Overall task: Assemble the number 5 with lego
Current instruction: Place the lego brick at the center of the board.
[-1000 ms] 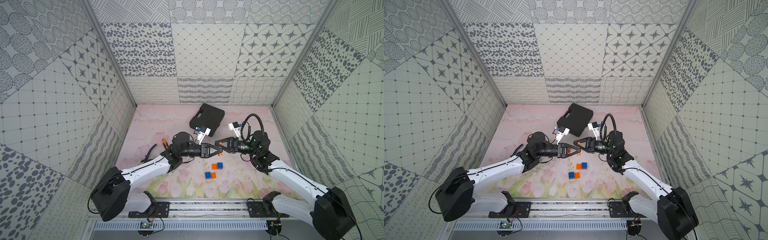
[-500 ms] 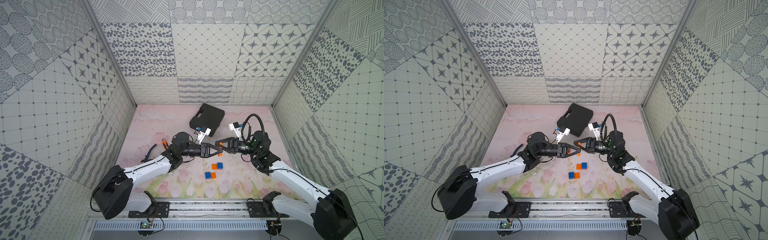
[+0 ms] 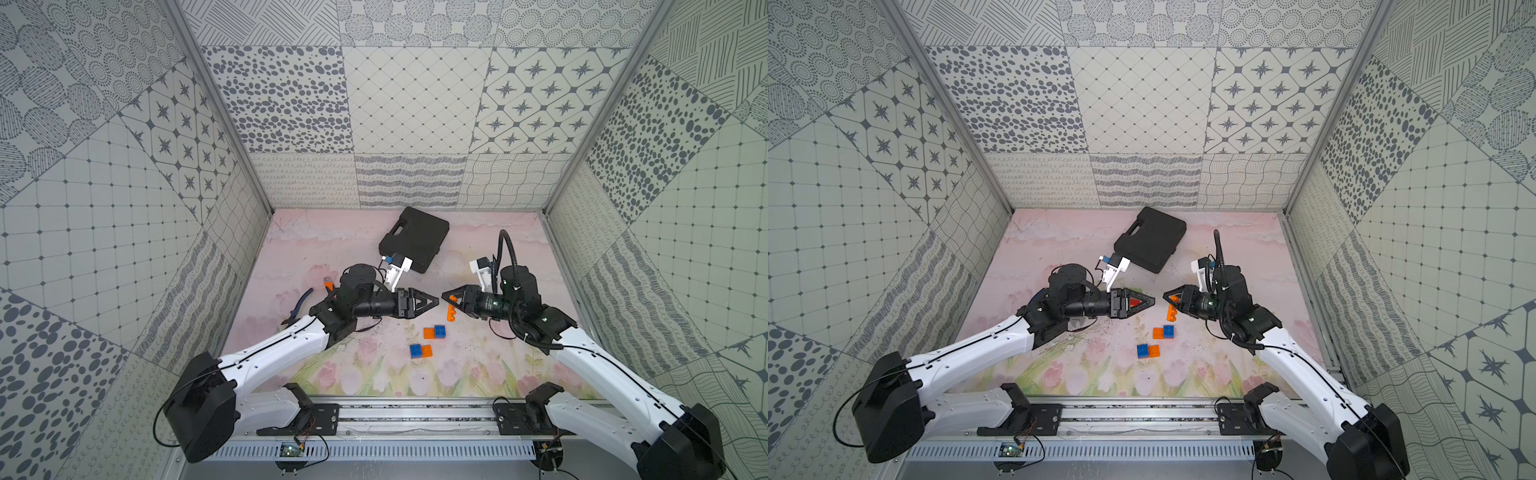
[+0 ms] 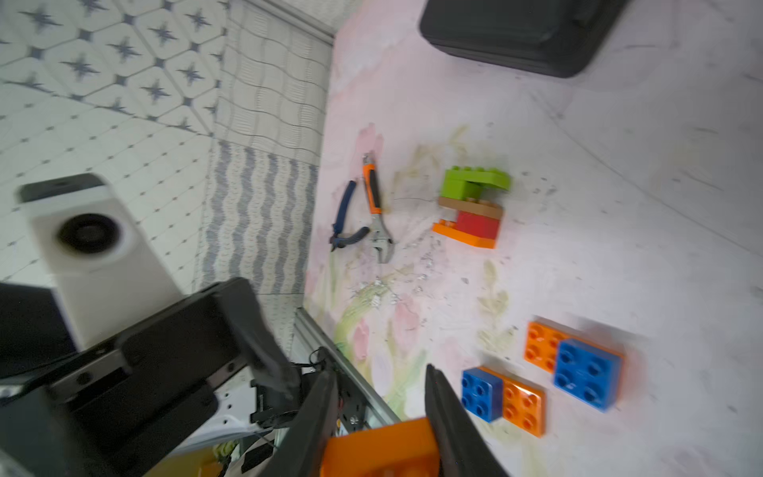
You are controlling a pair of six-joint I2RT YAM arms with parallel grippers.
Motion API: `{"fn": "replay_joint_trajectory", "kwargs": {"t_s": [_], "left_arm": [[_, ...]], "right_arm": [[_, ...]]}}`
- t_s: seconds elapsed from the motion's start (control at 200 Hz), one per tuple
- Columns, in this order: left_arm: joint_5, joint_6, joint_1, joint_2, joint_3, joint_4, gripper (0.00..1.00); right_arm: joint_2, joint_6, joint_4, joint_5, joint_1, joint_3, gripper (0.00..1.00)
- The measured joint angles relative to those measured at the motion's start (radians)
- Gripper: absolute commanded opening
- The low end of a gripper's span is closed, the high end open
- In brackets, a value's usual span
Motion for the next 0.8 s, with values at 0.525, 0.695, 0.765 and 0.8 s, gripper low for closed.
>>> {"fn": "replay_joint_trajectory", "kwargs": {"t_s": [0.525,0.695,0.765,0.8], "left_arm": [[-0.325,0.189,-0.021,-0.166,0.010,-0.331,0.75],[-0.371,0.211,-0.021,-0.188,0.010,-0.381,0.75],[-0.382,0.214,-0.021,-0.196,0.010,-0.395,0.75],[-0.391,0.217,-0.021,-0.200,0.010,-0.401,0.75]], "right_arm": [[0.279,-0.089,-0.396,0.426,0.119,-0.003,0.30],[0.377,-0.102,-0.396,0.473,0.148,0.006,0.32],[0.410,-0.102,-0.397,0.495,0.153,0.017,0.32],[0.426,-0.102,-0.397,0.507,0.155,0.022,0.34]]}}
